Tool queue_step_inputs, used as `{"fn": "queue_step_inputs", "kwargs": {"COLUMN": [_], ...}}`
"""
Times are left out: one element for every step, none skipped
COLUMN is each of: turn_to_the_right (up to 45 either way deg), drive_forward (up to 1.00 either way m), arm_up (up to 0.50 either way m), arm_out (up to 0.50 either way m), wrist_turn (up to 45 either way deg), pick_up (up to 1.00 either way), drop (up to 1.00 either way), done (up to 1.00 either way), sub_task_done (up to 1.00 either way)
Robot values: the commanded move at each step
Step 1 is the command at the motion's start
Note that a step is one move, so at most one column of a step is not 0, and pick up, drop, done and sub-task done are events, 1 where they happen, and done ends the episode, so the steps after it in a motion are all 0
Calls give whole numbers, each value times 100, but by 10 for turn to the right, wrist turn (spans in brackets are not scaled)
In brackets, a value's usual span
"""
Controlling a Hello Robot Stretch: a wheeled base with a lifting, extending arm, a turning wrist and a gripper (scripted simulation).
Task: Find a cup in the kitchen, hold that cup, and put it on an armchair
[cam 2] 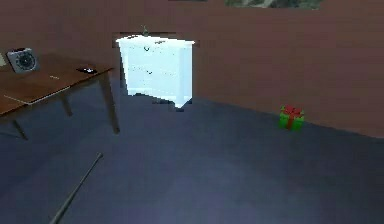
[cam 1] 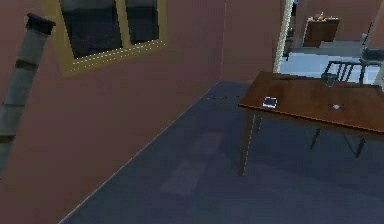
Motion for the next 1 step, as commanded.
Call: {"fn": "queue_step_inputs", "kwargs": {"turn_to_the_right": [0], "drive_forward": [100], "arm_up": [0], "arm_out": [0], "wrist_turn": [0], "pick_up": [0], "drop": [0], "done": [0], "sub_task_done": [0]}}
